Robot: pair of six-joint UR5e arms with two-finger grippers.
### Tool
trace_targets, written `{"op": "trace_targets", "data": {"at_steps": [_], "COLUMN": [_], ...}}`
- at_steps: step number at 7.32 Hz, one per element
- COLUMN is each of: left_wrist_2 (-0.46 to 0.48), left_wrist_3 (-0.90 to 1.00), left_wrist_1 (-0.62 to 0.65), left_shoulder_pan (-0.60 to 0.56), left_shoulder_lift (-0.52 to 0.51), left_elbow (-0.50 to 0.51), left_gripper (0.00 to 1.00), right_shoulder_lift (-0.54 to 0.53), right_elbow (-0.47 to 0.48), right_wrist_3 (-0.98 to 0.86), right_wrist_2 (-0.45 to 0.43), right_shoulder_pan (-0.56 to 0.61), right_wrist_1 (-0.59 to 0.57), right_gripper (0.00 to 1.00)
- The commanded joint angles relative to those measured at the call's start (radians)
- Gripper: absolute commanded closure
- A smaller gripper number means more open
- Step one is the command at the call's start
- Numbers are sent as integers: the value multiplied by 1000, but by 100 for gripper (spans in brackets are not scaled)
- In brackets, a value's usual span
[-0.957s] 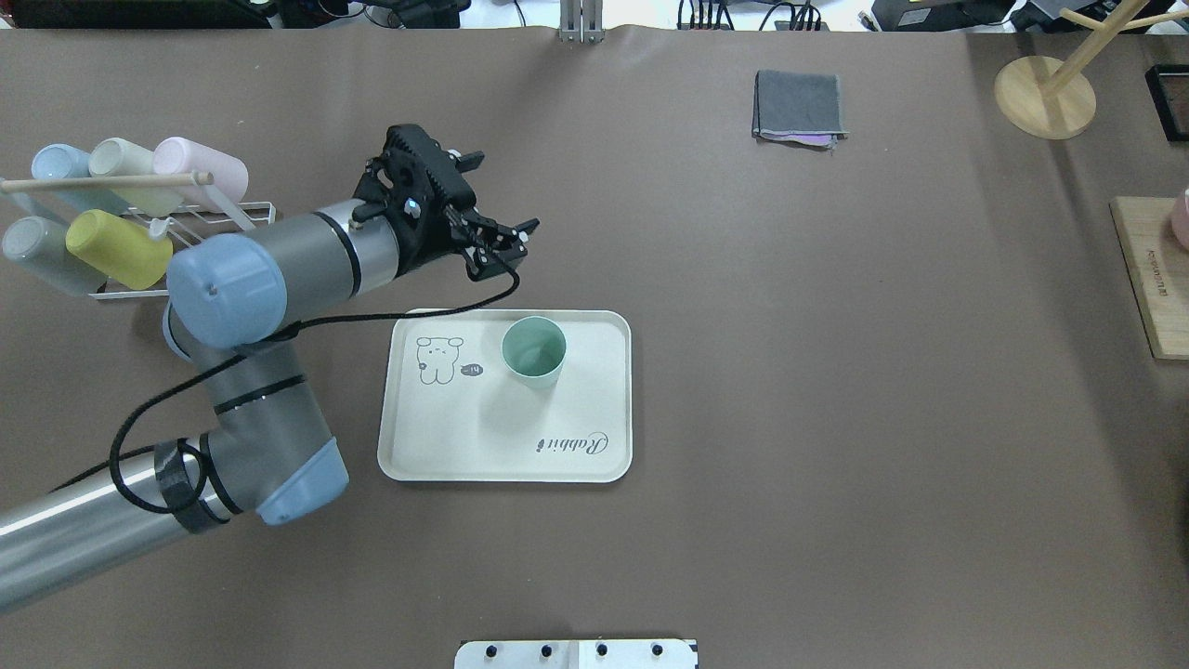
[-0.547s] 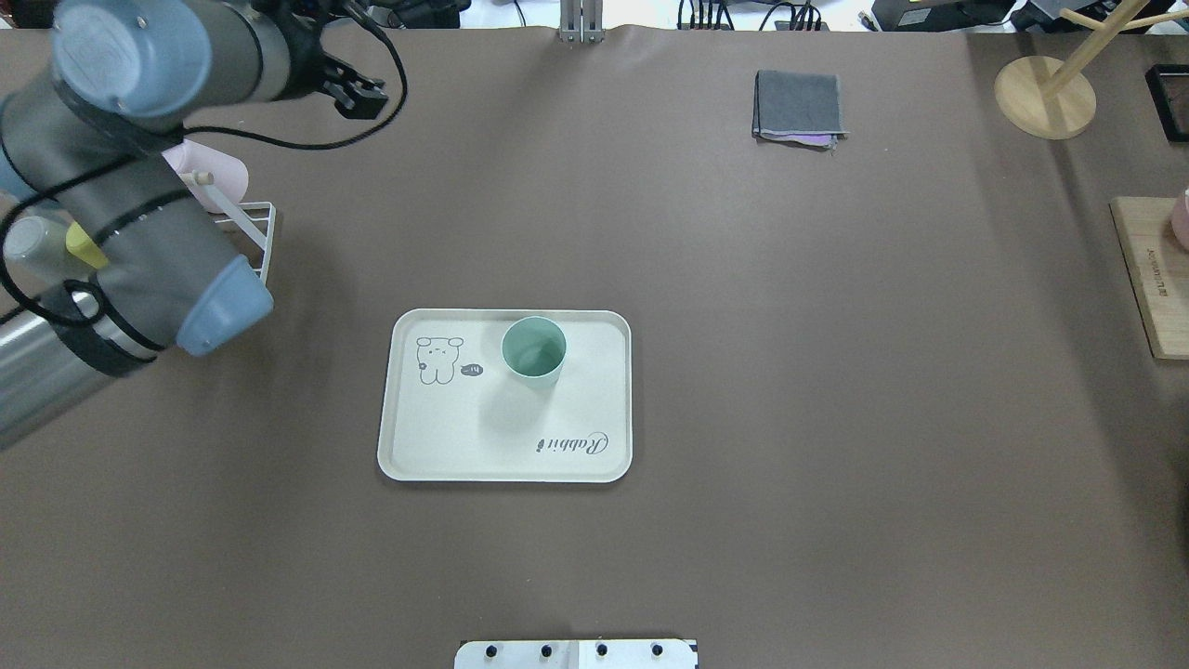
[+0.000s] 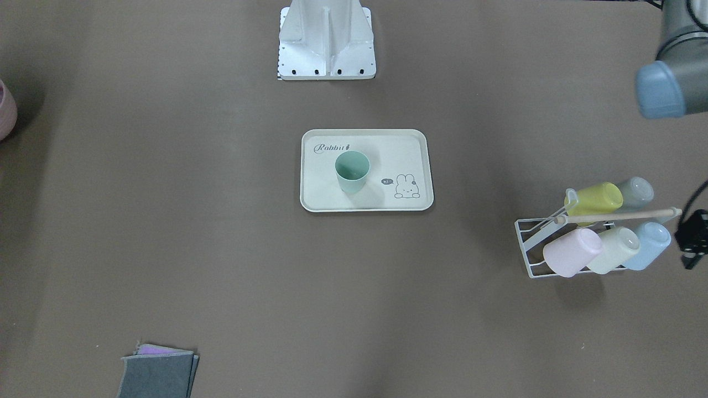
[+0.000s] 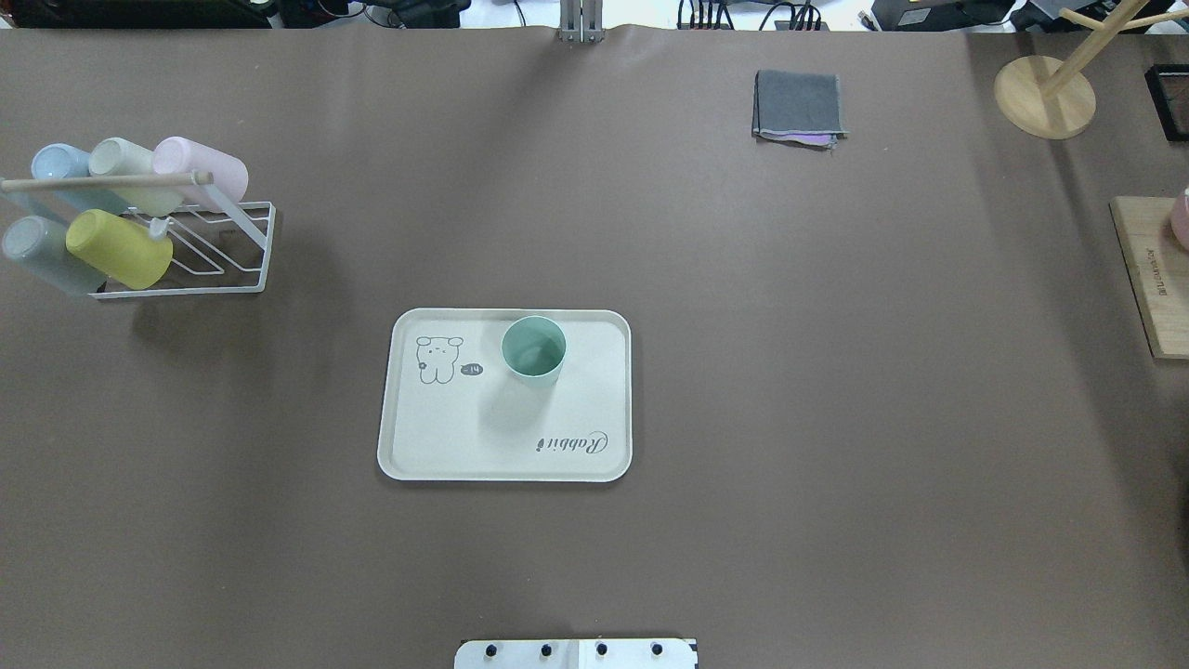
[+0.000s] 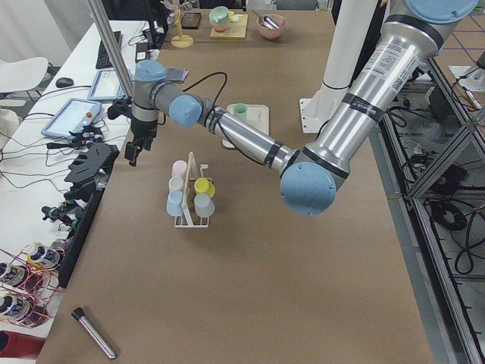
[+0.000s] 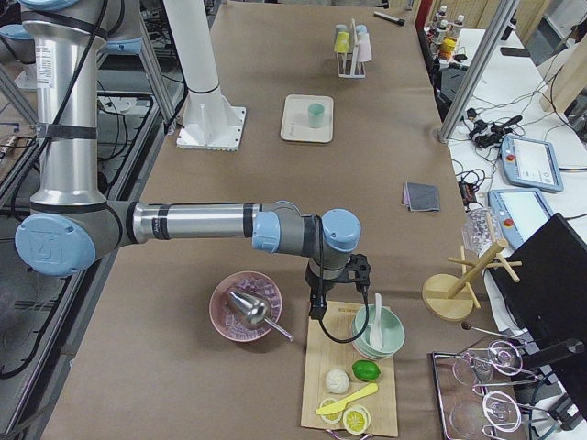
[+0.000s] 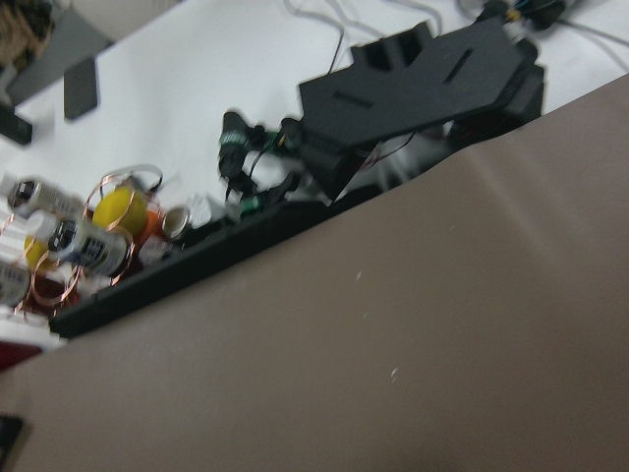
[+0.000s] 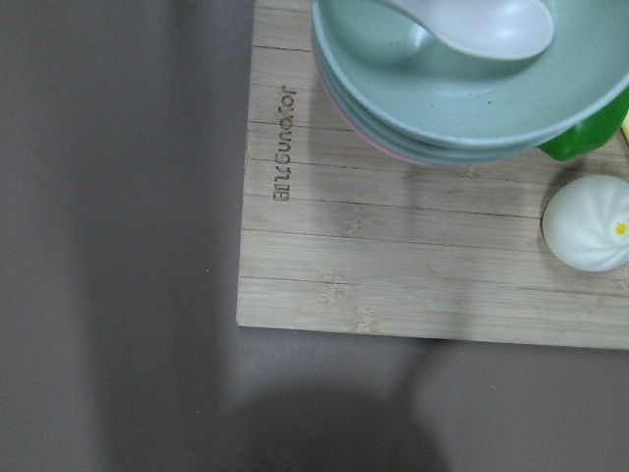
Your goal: Pick up and place green cup on tray
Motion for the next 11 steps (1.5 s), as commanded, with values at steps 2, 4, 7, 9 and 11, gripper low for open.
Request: {"op": "trace_targets", "data": {"at_steps": [2,4,7,9,11], "left_wrist_2": [-185,-191,-191,-192,-191], "left_wrist_3": [6,190,97,93,98], "left_wrist_1": [12,8,-7,-27,-28], "left_shoulder_pan": [-218,-232,-230,-229,-229], "left_shoulder_lift": [222,336,390,390,389], "left_elbow": [81,86,46,35,32], "left_gripper": [2,2,2,2,2], "right_shoulder_lift": [-3,-4,-6,-10,-10], "right_elbow": [6,8,6,6,6], "right_wrist_3": [6,6,6,8,8], "right_wrist_2": [5,3,3,3,3], "right_shoulder_pan": [2,2,2,2,2], "right_wrist_1": [-1,0,-1,-1,-1], "right_gripper": [0,0,0,0,0]}}
